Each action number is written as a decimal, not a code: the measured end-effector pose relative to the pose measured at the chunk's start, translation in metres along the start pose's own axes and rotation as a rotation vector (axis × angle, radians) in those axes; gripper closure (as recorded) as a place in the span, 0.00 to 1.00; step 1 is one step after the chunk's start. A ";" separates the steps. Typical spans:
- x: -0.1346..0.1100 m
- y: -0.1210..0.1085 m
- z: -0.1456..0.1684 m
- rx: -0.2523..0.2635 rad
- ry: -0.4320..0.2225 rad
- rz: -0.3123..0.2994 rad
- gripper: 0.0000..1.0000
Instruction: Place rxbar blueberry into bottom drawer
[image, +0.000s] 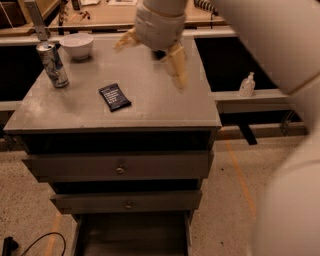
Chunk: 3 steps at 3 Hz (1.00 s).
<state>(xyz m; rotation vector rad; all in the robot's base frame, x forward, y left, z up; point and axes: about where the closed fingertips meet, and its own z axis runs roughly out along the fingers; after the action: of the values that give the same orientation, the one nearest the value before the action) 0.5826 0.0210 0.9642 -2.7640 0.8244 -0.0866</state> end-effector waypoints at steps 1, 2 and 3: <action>-0.002 -0.059 0.015 0.021 0.013 -0.232 0.00; -0.012 -0.104 0.049 0.003 -0.012 -0.448 0.00; -0.012 -0.118 0.053 0.037 0.002 -0.535 0.00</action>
Offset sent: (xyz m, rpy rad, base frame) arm -0.0030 0.0097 -0.0421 -0.5660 0.3901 1.2120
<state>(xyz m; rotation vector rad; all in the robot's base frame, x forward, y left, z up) 0.6417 0.1350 0.9436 -2.8691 0.0636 -0.1991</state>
